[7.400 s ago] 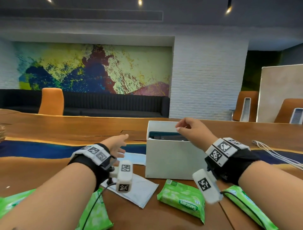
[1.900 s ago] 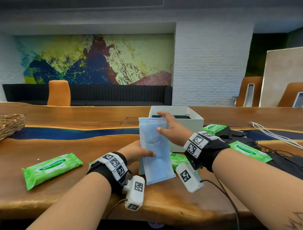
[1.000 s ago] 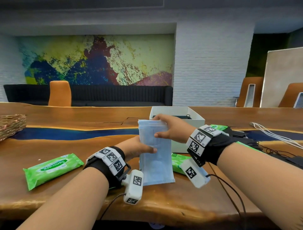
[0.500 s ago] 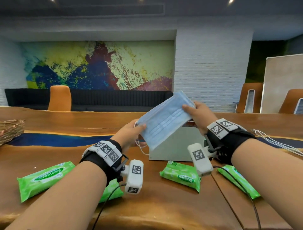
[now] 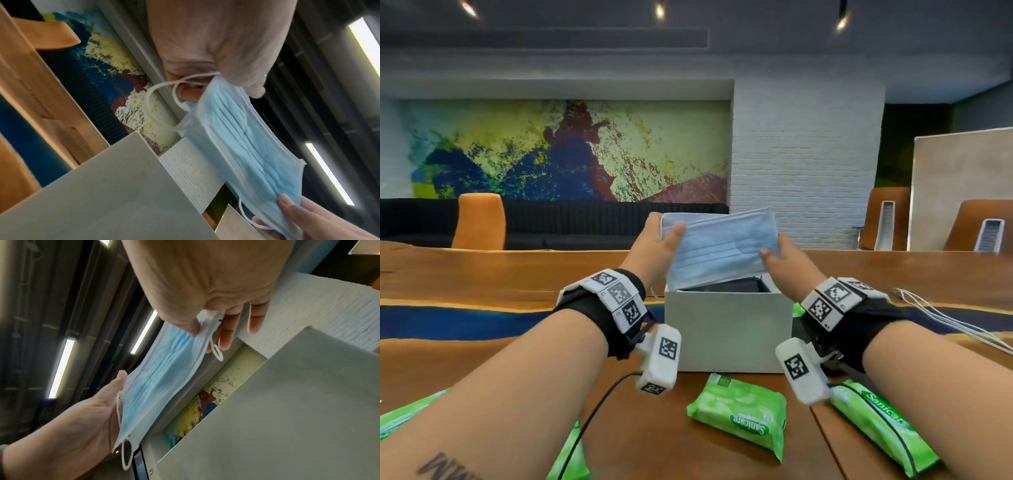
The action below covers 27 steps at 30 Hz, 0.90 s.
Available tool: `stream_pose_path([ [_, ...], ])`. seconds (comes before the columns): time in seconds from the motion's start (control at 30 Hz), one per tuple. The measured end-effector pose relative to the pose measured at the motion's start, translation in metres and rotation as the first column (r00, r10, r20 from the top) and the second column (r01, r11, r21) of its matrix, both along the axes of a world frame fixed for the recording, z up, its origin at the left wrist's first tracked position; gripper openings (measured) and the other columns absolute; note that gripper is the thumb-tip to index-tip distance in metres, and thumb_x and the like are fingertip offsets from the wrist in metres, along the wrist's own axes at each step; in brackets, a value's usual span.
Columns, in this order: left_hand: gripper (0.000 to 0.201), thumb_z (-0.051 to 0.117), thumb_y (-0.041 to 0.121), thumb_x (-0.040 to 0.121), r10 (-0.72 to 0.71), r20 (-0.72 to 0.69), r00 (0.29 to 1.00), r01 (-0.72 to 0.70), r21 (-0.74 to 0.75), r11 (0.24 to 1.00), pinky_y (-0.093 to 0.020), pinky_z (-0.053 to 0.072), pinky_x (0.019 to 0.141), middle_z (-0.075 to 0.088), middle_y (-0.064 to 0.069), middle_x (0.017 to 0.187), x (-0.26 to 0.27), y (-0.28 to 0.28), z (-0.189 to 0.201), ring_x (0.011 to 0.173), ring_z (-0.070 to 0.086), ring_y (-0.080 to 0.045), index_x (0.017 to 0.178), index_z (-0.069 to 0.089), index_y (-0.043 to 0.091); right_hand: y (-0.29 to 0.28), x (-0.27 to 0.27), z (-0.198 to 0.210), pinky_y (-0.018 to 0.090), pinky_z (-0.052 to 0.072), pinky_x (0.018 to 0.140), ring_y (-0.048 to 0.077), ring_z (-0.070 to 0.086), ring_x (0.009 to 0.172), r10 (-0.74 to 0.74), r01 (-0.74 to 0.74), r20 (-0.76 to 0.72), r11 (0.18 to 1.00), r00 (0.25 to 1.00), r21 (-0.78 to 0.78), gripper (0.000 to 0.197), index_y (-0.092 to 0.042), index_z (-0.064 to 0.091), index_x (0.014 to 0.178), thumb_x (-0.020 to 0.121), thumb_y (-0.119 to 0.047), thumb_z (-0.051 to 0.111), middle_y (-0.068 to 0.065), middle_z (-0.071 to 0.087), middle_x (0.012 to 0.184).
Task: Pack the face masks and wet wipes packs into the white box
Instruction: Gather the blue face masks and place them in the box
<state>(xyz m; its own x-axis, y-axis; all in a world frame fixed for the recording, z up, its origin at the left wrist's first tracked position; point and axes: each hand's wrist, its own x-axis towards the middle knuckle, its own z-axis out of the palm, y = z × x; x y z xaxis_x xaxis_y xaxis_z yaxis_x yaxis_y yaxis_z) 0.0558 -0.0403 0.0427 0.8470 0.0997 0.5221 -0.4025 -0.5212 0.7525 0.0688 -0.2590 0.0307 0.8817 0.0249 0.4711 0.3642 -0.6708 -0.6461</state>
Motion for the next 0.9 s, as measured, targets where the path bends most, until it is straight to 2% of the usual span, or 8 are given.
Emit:
stream_pose_path([
  [0.1,0.069,0.062,0.038,0.090,-0.053,-0.040,0.998,0.054,0.039,0.998,-0.034,0.049,0.089,0.050,-0.004,0.121,0.017,-0.002,0.007,0.106,0.055,-0.020,0.141,0.016,0.031,-0.007,0.016,0.001,0.033,0.040,0.084,0.032,0.052,0.111,-0.026,0.026,-0.008,0.994,1.000,0.110,0.034,-0.002,0.041,0.129,0.101,-0.022,0.037,0.019,0.053,0.126],
  [0.17,0.077,0.064,0.022,0.090,-0.113,-0.097,0.989,0.117,0.044,0.992,-0.029,0.054,0.076,0.053,-0.002,0.112,0.027,-0.004,0.009,0.096,0.058,-0.015,0.144,0.012,0.036,-0.012,0.028,0.000,0.029,0.038,0.077,0.030,0.053,0.103,-0.025,0.031,-0.042,0.990,0.999,0.141,0.034,-0.003,0.040,0.129,0.102,-0.022,0.036,0.019,0.054,0.125],
  [0.37,0.047,0.058,0.008,0.091,-0.068,-0.166,0.984,0.089,0.121,0.989,-0.037,0.053,0.084,0.056,-0.005,0.113,0.053,-0.005,-0.002,0.099,0.057,-0.021,0.128,0.036,0.027,-0.018,0.052,-0.014,0.029,0.037,0.090,0.030,0.049,0.120,0.006,0.011,-0.133,0.992,0.991,0.126,0.038,-0.006,0.039,0.134,0.102,-0.024,0.037,0.015,0.052,0.131],
  [0.5,0.023,0.052,0.012,0.091,0.079,-0.181,0.980,-0.030,0.259,0.965,-0.037,0.049,0.065,0.058,-0.011,0.085,0.065,-0.003,-0.018,0.071,0.054,-0.022,0.110,0.043,0.022,-0.016,0.066,-0.021,0.029,0.039,0.083,0.030,0.055,0.108,-0.013,0.022,-0.183,0.999,0.983,0.047,0.029,-0.002,0.047,0.123,0.101,-0.019,0.036,0.017,0.057,0.119],
  [0.63,0.051,0.061,0.022,0.089,0.077,-0.268,0.960,-0.029,0.180,0.983,-0.035,0.048,0.083,0.054,-0.012,0.119,0.074,-0.003,-0.027,0.099,0.058,-0.027,0.133,0.035,0.023,-0.016,0.074,-0.025,0.026,0.036,0.074,0.027,0.055,0.097,-0.012,-0.009,-0.287,0.997,0.958,-0.071,0.026,-0.005,0.052,0.115,0.094,-0.007,0.038,0.014,0.059,0.111],
  [0.7,0.065,0.060,0.023,0.091,0.065,-0.295,0.953,-0.006,0.196,0.981,-0.030,0.042,0.090,0.044,-0.012,0.140,0.076,-0.006,-0.028,0.114,0.052,-0.026,0.145,0.024,0.025,-0.016,0.070,-0.023,0.027,0.039,0.082,0.028,0.052,0.109,-0.041,-0.010,-0.317,0.987,0.948,-0.160,0.035,-0.006,0.048,0.127,0.093,-0.007,0.037,0.014,0.055,0.125],
  [0.77,0.062,0.054,0.022,0.094,0.084,-0.318,0.944,0.003,0.265,0.964,-0.027,0.041,0.088,0.040,-0.012,0.146,0.077,-0.010,-0.030,0.113,0.053,-0.026,0.148,0.023,0.024,-0.016,0.065,-0.023,0.030,0.037,0.099,0.028,0.047,0.122,-0.073,-0.006,-0.331,0.973,0.941,-0.232,0.042,-0.010,0.043,0.136,0.094,-0.009,0.036,0.012,0.049,0.137],
  [0.9,0.051,0.048,0.030,0.098,0.149,-0.381,0.912,0.056,0.476,0.877,-0.031,0.034,0.105,0.036,-0.009,0.149,0.075,-0.021,-0.033,0.131,0.042,-0.025,0.145,0.035,0.018,-0.012,0.064,-0.029,0.049,0.012,0.116,0.027,0.036,0.134,-0.189,0.061,-0.331,0.931,0.924,-0.360,0.042,-0.010,0.045,0.136,0.101,-0.019,0.023,0.007,0.043,0.144],
])
